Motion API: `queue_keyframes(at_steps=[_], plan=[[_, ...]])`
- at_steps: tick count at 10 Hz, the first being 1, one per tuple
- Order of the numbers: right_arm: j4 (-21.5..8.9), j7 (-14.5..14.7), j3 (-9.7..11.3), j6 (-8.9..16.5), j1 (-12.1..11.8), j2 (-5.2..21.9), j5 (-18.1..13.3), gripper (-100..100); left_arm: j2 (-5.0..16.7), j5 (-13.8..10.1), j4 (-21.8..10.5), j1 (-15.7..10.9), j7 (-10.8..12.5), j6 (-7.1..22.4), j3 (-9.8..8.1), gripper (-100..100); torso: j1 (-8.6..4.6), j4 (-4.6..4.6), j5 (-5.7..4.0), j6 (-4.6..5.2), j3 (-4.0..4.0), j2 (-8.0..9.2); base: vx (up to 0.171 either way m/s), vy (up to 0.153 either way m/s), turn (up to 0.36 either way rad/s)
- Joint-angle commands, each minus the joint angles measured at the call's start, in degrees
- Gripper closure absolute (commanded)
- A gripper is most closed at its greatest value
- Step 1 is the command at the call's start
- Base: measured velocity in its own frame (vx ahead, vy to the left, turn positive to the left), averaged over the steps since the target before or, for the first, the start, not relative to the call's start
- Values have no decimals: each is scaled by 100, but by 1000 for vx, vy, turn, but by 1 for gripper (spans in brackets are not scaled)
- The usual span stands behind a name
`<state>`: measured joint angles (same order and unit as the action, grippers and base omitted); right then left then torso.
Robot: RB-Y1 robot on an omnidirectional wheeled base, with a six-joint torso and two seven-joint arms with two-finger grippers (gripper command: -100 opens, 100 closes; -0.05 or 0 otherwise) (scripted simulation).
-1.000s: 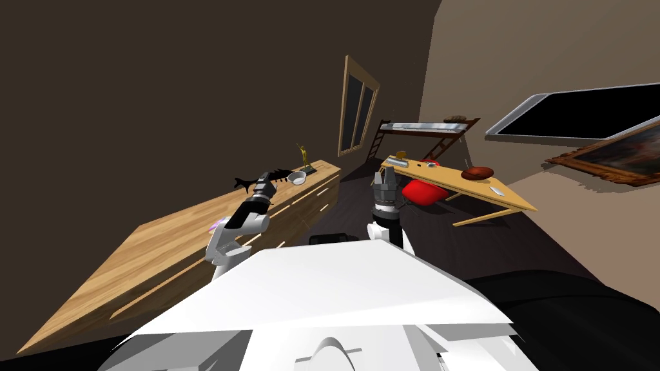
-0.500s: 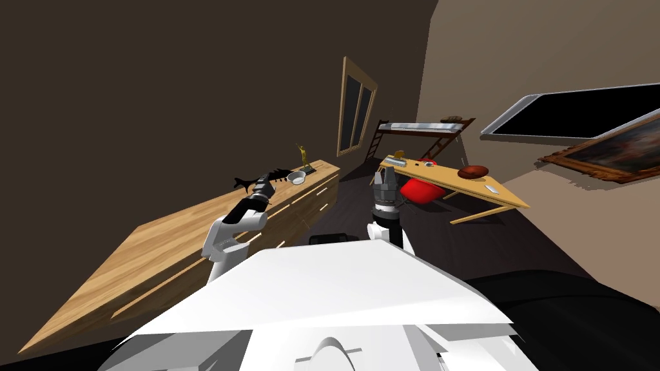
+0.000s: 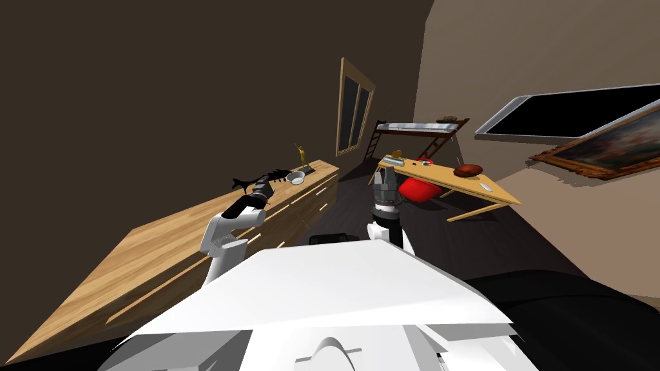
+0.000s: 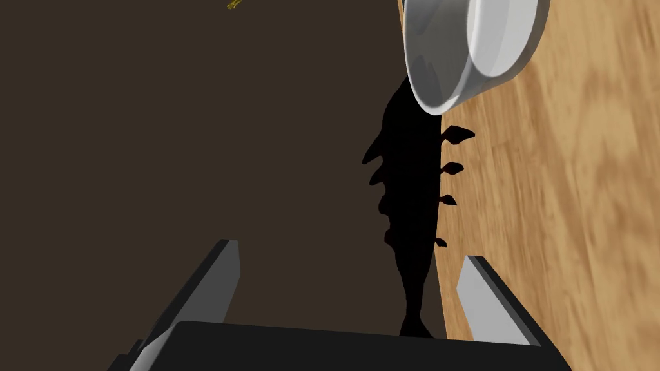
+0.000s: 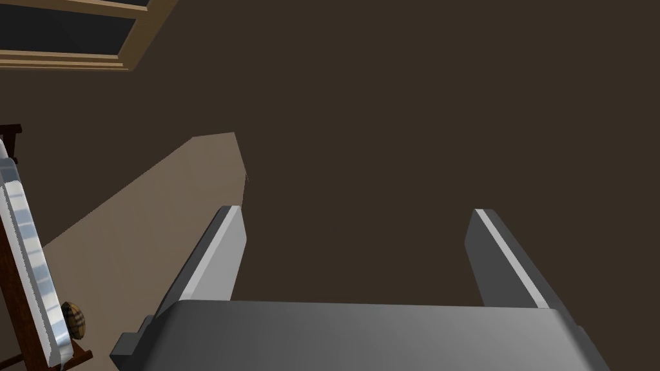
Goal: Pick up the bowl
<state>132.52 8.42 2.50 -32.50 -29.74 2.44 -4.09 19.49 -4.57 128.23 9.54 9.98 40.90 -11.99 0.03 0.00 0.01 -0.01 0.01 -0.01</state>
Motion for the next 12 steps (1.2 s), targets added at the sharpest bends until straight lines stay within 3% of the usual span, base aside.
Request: queue_keyframes(at_steps=[1, 7, 9, 12], plan=[[0, 0, 0, 0, 0, 0, 0, 0, 11, -13, 7, -10, -5, 177, -12, -100, 0, 0, 0, 0, 0, 0, 0, 0, 0], [0, 0, 0, 0, 0, 0, 0, 0, 270, -274, -248, -365, -187, 1138, -211, -100, 0, -2, 0, 0, -4, -6, 8, 7, -48], [0, 0, 0, 0, 0, 0, 0, 0, 270, -274, -248, -365, -187, 1356, -211, -100, 2, -2, 1, -1, -6, -10, 15, 8, -19], [0, 0, 0, 0, 0, 0, 0, 0, 441, -456, -450, -598, -354, 1918, -321, -100, 3, -3, 1, -1, -6, -11, 28, 12, -78]])
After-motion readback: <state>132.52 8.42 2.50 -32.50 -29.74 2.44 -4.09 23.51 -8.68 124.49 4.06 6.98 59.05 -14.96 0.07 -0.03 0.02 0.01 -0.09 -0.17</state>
